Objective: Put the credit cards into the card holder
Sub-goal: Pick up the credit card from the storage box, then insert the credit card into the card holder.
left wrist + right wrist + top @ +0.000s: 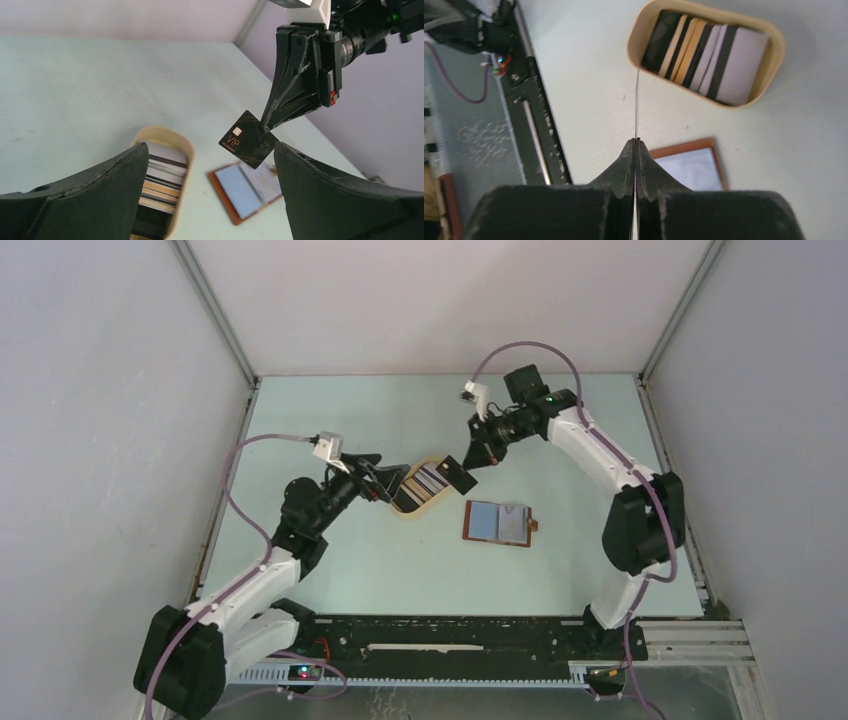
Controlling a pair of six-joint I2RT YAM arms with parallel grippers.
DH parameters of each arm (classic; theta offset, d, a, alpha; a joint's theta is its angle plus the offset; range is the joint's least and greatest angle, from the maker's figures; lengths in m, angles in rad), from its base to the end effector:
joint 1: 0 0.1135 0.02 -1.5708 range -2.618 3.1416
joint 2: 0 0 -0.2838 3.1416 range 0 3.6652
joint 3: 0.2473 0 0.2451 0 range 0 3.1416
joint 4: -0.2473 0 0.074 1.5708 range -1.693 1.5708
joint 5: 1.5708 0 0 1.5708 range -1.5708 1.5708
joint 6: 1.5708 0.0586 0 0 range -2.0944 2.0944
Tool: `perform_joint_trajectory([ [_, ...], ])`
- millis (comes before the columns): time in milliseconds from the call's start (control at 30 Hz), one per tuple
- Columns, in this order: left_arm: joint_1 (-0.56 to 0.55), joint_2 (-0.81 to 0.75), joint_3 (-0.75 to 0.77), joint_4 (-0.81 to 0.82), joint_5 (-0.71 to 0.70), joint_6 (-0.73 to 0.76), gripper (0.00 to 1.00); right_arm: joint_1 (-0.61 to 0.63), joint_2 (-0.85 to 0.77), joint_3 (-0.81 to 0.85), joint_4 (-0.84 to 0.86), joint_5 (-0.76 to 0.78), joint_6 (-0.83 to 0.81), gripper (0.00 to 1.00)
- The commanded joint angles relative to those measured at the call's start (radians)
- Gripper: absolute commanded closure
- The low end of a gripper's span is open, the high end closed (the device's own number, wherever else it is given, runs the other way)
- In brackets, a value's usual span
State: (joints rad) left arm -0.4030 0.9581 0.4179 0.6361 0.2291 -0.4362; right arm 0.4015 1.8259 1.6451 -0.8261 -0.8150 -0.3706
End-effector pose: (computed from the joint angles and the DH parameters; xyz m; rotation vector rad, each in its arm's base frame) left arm 0.1989 -0.0993 0.2875 0.1677 1.5265 -0.8433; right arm 0.3490 0.1945 0.3079 -1.1825 2.1118 1.0473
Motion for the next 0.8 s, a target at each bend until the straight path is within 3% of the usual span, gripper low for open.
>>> perform_joint_trajectory([
  [0,0.003,0.051,-0.041,0.167,0.209,-0.197,0.00,-0.046,-0.150,-0.152,0.083,-0.168,0.033,1.00],
  [200,-0.075,0.156,-0.109,0.448,0.265,-0.376,0.00,-0.129,-0.270,-0.313,0.091,-0.338,0.039,1.00],
  [500,-0.250,0.355,-0.173,0.769,0.130,-0.514,0.06,-0.182,-0.270,-0.396,0.142,-0.515,0.091,1.00],
  [767,-0.327,0.436,-0.109,0.783,0.066,-0.534,0.18,-0.184,-0.278,-0.396,0.143,-0.581,0.116,1.00],
])
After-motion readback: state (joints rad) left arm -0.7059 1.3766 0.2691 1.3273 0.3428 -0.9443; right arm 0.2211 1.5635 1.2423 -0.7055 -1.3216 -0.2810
